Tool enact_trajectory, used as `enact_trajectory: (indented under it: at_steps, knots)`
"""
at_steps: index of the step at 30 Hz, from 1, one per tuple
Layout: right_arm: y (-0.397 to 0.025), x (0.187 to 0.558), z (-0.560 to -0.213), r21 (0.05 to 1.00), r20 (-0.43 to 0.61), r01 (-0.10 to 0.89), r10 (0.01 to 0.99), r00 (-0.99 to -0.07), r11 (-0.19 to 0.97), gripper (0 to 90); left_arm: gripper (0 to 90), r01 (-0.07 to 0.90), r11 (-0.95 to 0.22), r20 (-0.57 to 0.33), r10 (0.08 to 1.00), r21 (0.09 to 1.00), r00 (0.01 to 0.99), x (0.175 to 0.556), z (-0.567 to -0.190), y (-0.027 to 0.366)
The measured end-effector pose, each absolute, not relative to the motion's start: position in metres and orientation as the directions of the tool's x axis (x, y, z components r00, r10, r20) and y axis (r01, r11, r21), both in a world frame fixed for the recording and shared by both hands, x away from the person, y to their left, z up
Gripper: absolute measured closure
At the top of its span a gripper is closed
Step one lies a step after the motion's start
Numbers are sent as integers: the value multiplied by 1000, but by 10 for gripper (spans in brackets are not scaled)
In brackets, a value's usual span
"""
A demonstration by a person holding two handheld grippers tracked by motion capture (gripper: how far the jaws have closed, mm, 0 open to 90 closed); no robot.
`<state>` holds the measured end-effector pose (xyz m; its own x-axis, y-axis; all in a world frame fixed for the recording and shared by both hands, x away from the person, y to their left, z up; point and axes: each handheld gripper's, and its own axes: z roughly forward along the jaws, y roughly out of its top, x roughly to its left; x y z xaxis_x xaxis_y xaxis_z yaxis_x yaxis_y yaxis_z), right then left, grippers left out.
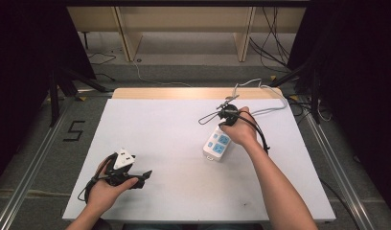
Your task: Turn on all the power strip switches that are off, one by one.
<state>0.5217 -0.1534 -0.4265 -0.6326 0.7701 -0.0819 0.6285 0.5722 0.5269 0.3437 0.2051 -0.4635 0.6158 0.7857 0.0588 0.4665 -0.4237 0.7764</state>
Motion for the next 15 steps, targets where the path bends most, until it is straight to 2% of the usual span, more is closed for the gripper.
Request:
enact_trajectory:
  at_steps: [15]
  knots:
    - [-152, 515, -421, 524, -79, 619, 757, -649, 585, 900, 178, 468, -428, 60, 784, 773, 618, 344, -464, 204]
